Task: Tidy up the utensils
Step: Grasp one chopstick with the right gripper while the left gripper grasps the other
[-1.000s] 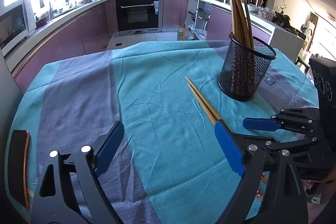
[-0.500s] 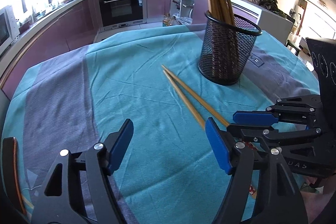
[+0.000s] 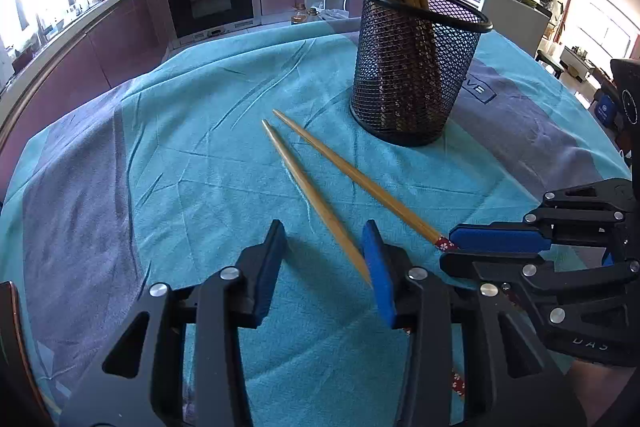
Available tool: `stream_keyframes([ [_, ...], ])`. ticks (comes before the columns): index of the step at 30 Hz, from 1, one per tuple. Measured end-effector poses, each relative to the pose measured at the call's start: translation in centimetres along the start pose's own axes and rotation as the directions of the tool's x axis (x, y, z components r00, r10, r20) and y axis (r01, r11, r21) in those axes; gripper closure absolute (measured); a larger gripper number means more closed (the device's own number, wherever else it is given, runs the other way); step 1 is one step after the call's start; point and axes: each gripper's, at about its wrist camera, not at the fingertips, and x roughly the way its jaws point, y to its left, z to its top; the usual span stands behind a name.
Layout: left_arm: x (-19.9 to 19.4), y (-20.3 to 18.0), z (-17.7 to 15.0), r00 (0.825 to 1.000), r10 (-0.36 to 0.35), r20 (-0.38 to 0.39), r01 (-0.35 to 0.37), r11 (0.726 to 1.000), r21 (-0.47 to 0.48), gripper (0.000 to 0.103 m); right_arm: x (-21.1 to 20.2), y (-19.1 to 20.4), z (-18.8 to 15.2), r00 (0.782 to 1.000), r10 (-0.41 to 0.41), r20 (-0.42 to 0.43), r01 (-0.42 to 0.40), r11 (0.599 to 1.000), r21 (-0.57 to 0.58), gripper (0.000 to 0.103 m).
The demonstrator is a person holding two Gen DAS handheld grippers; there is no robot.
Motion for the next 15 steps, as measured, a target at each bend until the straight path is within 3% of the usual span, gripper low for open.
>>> stream_keyframes([
  [4,0.0,0.8,0.1,1.000,-0.015,-0.006,0.015,1.000,-0.024,0.076,-0.1,0.2,0.2,1.000,0.014,-0.007,-0.015,1.000,-0.012,0.090],
  [15,0.3,2.3,0.7,1.000,-0.021,-0.019,0.020,0.999,-0.038,0.072,2.7,0.3,3.7,0.999,-0.029,0.017,0.030,0.998,-0.056,0.086],
])
